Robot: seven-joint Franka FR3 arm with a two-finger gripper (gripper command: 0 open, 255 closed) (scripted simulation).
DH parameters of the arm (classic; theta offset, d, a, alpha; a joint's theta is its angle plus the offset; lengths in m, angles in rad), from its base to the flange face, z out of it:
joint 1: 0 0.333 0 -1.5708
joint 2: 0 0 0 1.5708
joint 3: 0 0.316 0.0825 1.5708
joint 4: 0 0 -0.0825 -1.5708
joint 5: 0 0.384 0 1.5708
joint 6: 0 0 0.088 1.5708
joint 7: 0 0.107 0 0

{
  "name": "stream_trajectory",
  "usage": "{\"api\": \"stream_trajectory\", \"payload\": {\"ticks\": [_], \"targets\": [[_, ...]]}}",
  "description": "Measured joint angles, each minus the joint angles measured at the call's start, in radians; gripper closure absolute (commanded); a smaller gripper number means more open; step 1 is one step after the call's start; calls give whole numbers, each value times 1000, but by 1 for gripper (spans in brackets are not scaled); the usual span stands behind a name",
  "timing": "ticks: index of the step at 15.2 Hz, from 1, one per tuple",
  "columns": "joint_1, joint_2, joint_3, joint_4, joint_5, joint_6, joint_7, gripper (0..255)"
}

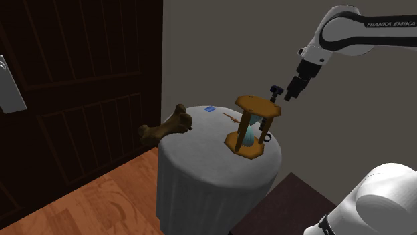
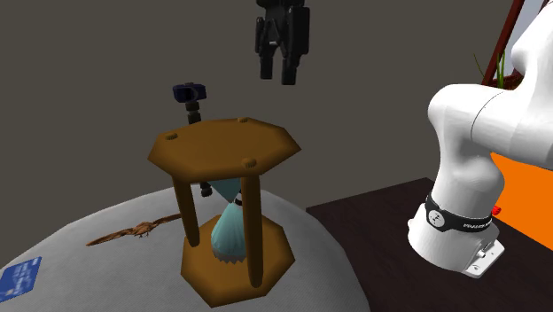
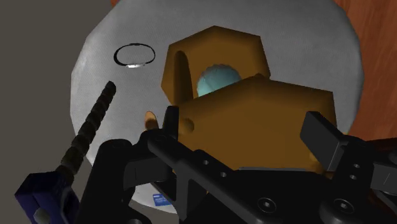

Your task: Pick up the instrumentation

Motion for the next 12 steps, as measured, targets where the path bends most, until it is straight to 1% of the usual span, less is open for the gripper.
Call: {"api": "stream_trajectory", "payload": {"ticks": [6, 8, 12], "targets": [[0, 154, -105, 82, 13, 132, -152, 0], [2, 210, -139, 125, 31, 163, -205, 0], [7, 345, -205, 236, 96, 214, -323, 0]]}}
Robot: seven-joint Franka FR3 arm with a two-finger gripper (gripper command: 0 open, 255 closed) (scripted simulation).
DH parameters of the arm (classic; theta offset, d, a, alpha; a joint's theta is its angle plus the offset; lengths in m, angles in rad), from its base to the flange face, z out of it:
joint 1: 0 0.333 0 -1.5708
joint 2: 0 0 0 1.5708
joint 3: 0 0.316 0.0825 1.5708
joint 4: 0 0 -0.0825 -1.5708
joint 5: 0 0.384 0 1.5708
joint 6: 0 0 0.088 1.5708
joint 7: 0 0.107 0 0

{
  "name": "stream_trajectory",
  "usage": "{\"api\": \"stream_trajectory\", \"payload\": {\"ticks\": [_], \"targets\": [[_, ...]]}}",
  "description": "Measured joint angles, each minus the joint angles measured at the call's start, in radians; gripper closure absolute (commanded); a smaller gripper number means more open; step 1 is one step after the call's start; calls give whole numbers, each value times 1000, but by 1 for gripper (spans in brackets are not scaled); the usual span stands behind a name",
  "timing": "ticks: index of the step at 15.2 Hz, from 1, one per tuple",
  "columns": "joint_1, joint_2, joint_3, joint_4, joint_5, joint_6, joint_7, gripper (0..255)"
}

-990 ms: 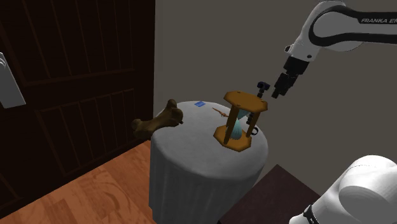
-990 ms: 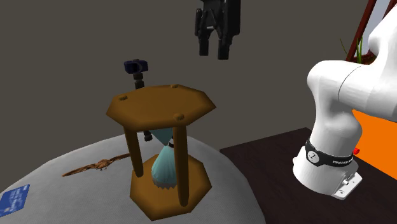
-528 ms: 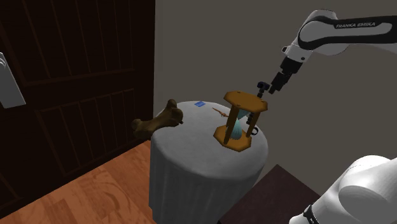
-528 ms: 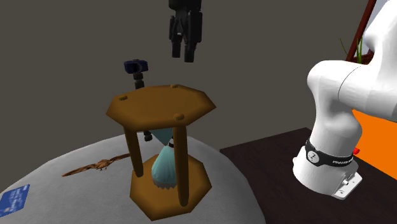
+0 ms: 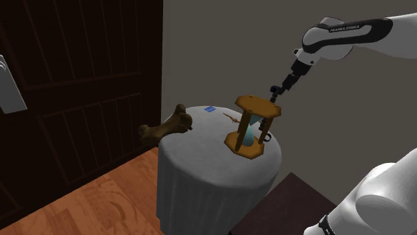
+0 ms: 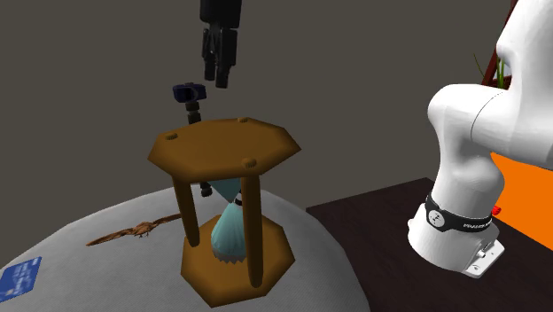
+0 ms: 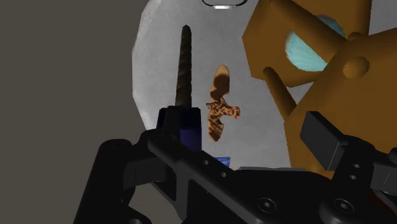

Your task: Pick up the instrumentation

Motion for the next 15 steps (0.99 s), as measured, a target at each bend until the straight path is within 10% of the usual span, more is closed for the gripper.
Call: {"api": "stream_trajectory", "payload": {"ticks": [11, 12, 15], "targets": [[-10, 143, -53, 30, 105, 124, -142, 0], [-10, 143, -53, 24, 105, 130, -142, 255], [-10, 142, -52, 20, 106, 135, -143, 255]]}}
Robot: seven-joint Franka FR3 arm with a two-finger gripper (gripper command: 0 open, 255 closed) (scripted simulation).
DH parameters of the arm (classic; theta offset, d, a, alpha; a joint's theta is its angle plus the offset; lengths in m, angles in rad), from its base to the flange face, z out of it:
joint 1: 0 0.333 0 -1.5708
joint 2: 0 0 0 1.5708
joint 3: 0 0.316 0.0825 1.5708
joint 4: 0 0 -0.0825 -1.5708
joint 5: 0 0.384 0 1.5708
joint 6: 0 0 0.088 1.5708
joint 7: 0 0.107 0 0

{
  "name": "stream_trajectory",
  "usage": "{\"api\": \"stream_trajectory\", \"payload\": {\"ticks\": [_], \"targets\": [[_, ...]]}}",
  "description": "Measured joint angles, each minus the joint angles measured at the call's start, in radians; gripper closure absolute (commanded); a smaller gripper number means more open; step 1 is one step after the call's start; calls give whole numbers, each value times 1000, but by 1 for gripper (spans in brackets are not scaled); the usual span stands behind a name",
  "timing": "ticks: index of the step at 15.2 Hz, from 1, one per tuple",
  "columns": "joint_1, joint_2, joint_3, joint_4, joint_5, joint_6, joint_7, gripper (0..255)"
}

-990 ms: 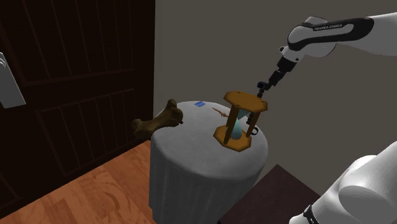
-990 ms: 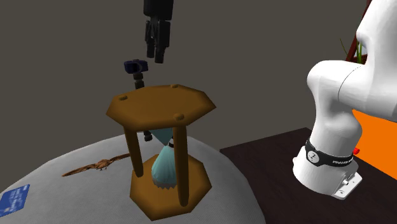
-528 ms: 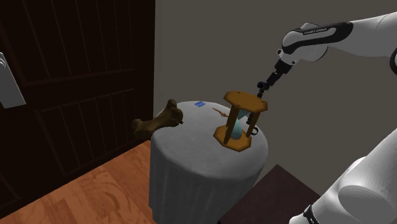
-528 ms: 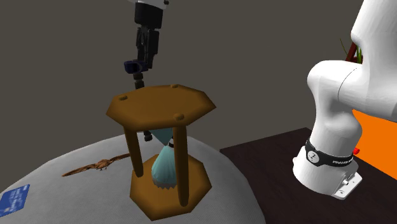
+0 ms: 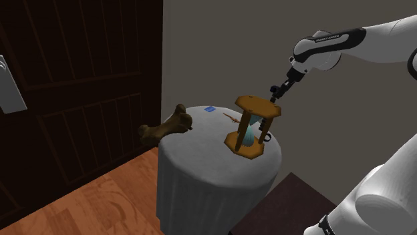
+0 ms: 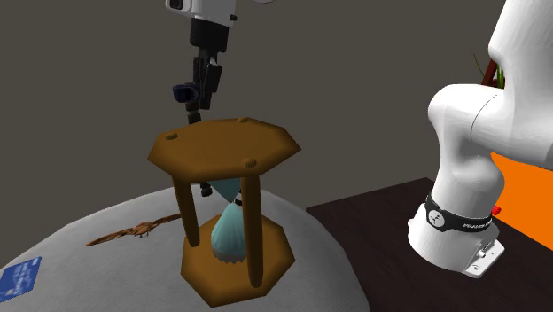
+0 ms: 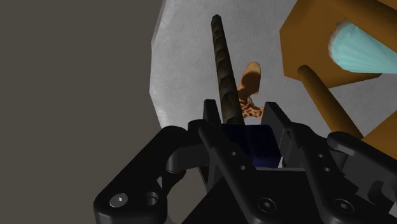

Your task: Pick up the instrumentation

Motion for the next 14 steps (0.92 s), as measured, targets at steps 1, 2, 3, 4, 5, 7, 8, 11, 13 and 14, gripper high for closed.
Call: {"api": "stream_trajectory", "payload": {"ticks": [1, 2, 3, 4, 5, 7, 8, 11, 13, 14], "targets": [[0, 0, 0, 0, 0, 0, 0, 255], [0, 0, 0, 0, 0, 1, 0, 255], [0, 0, 0, -1, 0, 1, 0, 255], [0, -1, 0, -1, 0, 1, 0, 255], [0, -1, 0, -1, 0, 1, 0, 255], [0, 1, 0, 1, 1, 0, 0, 255], [0, 1, 0, 6, 0, -6, 1, 255], [0, -7, 1, 34, -8, -40, 11, 255], [0, -8, 1, 58, -11, -64, 15, 255], [-1, -13, 1, 68, -15, -78, 17, 255]]}}
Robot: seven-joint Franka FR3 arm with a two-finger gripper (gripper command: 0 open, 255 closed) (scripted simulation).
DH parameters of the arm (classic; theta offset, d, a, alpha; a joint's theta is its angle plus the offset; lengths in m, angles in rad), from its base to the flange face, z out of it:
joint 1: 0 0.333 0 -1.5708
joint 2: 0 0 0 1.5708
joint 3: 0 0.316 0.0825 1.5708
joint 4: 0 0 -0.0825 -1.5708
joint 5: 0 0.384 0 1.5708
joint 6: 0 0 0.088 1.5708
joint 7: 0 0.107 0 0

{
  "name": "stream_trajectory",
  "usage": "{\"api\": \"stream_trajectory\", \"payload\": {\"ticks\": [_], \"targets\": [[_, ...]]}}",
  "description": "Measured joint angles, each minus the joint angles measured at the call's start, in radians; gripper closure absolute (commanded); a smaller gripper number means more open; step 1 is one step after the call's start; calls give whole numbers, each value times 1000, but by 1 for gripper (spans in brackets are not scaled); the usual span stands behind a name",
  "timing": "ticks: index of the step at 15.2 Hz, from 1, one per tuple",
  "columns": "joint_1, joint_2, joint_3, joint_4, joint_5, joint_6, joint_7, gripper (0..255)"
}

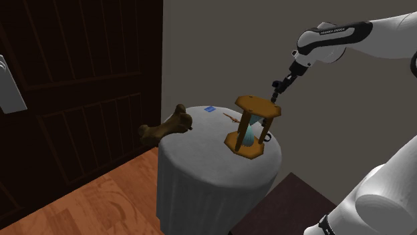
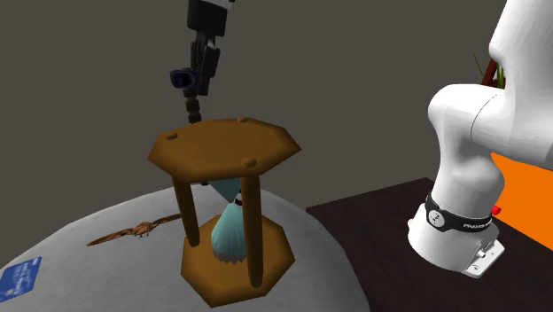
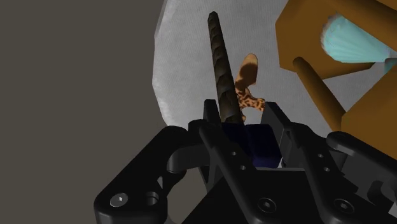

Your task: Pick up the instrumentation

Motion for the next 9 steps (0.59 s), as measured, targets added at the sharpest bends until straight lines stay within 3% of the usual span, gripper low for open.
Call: {"api": "stream_trajectory", "payload": {"ticks": [9], "targets": [[2, -6, 3, 109, -12, -113, 23, 255]]}}
